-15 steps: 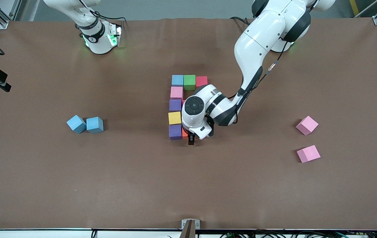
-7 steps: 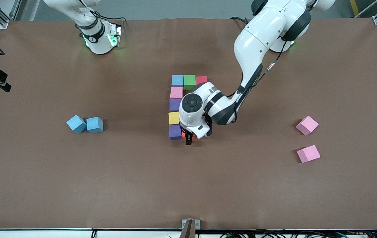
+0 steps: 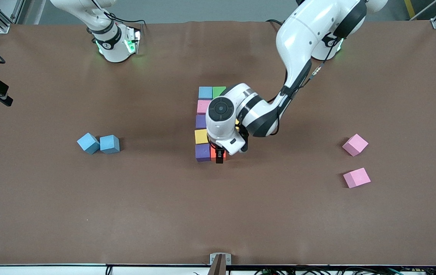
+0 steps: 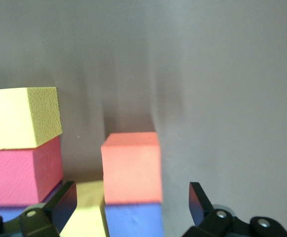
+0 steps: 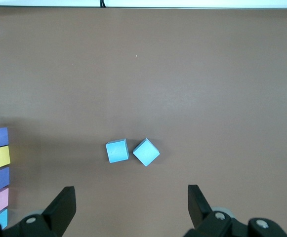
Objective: Arrange 11 blocks into digit 3
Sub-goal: 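Open the left gripper to release the orange cube and lift, then move the left gripper over to the two pink cubes, then grasp the nearer pink cube with the left gripper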
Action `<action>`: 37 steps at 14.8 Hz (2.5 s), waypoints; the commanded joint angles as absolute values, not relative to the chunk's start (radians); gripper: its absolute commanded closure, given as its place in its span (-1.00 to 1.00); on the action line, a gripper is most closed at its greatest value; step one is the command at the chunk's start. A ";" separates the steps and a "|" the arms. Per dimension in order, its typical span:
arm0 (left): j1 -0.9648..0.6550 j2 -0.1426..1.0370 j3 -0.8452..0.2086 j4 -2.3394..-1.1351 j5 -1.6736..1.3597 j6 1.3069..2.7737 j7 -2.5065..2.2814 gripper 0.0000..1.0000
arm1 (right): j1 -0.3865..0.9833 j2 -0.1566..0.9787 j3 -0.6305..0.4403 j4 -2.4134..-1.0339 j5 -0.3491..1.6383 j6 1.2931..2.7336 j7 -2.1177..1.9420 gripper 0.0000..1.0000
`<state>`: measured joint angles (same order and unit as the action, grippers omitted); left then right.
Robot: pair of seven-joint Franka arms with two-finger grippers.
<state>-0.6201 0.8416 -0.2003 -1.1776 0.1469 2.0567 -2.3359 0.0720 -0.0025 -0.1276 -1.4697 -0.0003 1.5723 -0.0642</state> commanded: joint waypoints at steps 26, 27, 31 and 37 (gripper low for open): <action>0.123 0.597 -0.192 -1.543 0.190 2.075 -0.652 -0.99 | 0.077 0.002 -0.126 -1.459 -0.003 1.572 -0.051 -1.00; 0.132 0.606 -0.192 -1.555 0.222 2.104 -0.635 -0.99 | 0.077 0.002 -0.126 -1.459 -0.003 1.572 -0.051 -1.00; 0.161 0.643 -0.193 -1.572 0.267 2.196 -0.506 -0.99 | 0.077 0.002 -0.124 -1.459 -0.003 1.574 -0.051 -1.00; 0.187 0.672 -0.195 -1.601 0.267 2.243 -0.399 -0.99 | 0.077 0.002 -0.124 -1.459 -0.003 1.574 -0.051 -1.00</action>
